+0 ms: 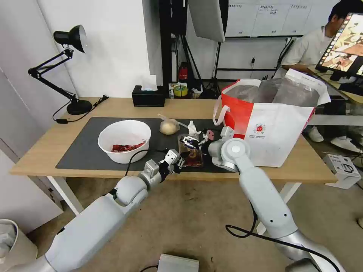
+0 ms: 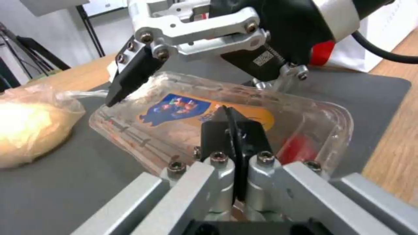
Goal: Pick up the trash from the table and place it into the takeout bag.
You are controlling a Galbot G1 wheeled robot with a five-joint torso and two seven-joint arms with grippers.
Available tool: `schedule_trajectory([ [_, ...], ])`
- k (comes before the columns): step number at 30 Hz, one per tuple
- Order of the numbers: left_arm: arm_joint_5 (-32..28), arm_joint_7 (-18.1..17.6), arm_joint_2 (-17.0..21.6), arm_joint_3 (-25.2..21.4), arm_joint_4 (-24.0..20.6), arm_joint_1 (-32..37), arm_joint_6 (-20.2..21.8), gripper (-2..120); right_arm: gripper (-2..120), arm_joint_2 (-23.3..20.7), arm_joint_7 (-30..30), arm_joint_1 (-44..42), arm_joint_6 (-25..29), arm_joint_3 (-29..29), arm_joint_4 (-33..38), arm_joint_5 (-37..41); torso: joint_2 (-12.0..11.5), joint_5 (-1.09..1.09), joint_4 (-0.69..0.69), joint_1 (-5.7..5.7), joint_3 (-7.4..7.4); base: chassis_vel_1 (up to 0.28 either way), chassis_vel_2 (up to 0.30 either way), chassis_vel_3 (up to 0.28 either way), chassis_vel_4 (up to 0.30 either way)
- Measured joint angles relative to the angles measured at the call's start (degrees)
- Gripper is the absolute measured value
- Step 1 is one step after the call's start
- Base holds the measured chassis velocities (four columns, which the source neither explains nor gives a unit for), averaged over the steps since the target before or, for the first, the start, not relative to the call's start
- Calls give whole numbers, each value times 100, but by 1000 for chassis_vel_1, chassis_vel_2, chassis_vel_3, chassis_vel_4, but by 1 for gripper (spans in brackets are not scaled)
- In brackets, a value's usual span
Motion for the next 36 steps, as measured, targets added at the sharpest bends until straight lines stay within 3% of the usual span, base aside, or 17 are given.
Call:
schedule_trajectory([
  [7, -8, -13, 1, -1, -29, 1, -2, 0, 94, -67, 12, 0, -1, -17, 23, -4, 0, 0, 1, 0, 0, 0, 0, 0, 0],
  [9, -14, -15, 19, -1, -32, -5, -3, 0, 82, -114, 23, -11, -1, -23, 41, -15, 0, 0, 0, 0, 0, 0, 0, 0, 0],
  [11, -16, -16, 23, -1, -33, -8, -3, 0, 80, -123, 24, -14, -2, -24, 44, -18, 0, 0, 0, 0, 0, 0, 0, 0, 0],
  [13, -36, -19, 45, 0, -46, -33, -4, 0, 68, -157, 29, -32, -2, -26, 59, -30, 0, 0, 0, 0, 0, 0, 0, 0, 0],
  [19, -64, -24, 55, 2, -64, -62, -5, 0, 52, -193, -14, -94, -2, -34, 80, -106, -1, 0, 0, 1, 1, 0, 0, 0, 0],
  [20, -68, -26, 55, 2, -68, -68, -5, 0, 43, -201, -36, -129, -1, -32, 90, -136, -1, 0, 0, 0, 0, 0, 0, 0, 0],
  [27, -76, -30, 61, -1, -79, -59, -12, 0, 22, -212, -55, -211, 1, -2, 118, -158, -1, 0, 0, 0, 0, 0, 0, 0, 0],
  [29, -82, -30, 78, -31, -104, -36, -16, 0, 10, -215, -55, -220, 1, 5, 123, -164, 0, 0, 0, 0, 0, 0, 0, 0, 0],
  [32, -88, -31, 125, -81, -144, 11, -18, 0, 1, -212, -58, -219, 2, 12, 140, -158, 0, 0, 1, 0, 0, 0, 0, 0, 0],
  [36, -108, -32, 201, -163, -226, 100, -20, 0, 0, -212, -58, -221, 2, 18, 138, -157, 0, 0, 1, 0, 0, 0, 0, 0, 0],
])
